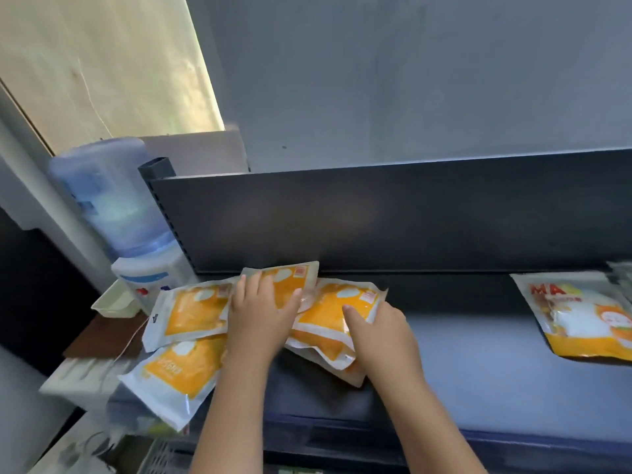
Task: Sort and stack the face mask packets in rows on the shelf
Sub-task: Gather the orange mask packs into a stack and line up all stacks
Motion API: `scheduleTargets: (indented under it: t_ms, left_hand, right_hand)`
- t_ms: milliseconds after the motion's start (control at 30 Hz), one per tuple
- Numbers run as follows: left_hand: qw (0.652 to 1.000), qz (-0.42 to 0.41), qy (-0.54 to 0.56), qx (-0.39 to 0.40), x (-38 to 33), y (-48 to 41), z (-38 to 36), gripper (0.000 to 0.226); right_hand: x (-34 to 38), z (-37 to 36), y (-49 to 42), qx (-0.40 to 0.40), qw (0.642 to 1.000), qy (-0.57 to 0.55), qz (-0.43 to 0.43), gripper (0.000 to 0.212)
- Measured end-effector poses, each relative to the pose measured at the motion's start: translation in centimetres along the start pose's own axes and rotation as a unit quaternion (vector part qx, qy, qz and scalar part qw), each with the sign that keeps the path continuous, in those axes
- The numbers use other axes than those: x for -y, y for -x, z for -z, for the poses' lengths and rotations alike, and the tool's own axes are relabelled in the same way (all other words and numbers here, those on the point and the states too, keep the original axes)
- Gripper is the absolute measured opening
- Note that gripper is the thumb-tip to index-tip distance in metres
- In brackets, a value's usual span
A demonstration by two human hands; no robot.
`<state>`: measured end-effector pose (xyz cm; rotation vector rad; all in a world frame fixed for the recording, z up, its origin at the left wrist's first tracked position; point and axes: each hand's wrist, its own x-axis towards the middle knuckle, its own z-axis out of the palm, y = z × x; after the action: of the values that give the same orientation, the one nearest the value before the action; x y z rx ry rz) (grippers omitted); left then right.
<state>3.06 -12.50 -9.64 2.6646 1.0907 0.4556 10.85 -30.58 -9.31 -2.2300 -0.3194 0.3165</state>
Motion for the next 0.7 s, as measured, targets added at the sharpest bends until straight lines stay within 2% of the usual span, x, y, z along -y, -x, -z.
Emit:
scheduleTargets:
  t_ms: [133, 233, 300, 367, 500, 600, 700]
  left_hand:
    - [0.997, -0.003, 0.022, 0.08, 1.5, -3.2, -1.1, 0.095]
    - [0.988, 0.003, 0.019, 0.154, 1.3, -3.6, -1.7, 0.111]
    - [0.984, 0.006, 0.012, 0.175, 1.2, -3.6, -2.1, 0.114]
    - [0.987, 0.01, 0.019, 0.161, 1.2, -3.7, -2.4, 0.109]
    - [0.991, 0.01, 0.041, 0.13, 1.2, -3.7, -2.7, 0.086]
    - [0.991, 0.001, 0.074, 0.111, 1.8, -3.7, -3.1, 0.077]
    - [0.99, 0.006, 0.092, 0.109, 1.5, -3.3, -3.1, 0.081]
  right_hand:
    - [1.2, -1.3, 0.0, -0.089, 0.993, 0.05, -0.06, 0.055]
    - [1.1, -1.7, 0.2, -0.088, 0.991, 0.021, -0.095, 0.057]
    - [1.2, -2.1, 0.4, -0.09, 0.991, 0.001, -0.103, 0.063]
    - [1.4, -2.2, 0.6, -0.106, 0.988, -0.041, -0.103, 0.057]
    - [1.8, -2.5, 1.0, -0.14, 0.98, -0.128, -0.06, 0.03]
    - [1.8, -2.7, 1.5, -0.166, 0.966, -0.197, -0.017, 0.039]
    - [1.7, -2.6, 1.7, -0.184, 0.945, -0.268, 0.026, 0.042]
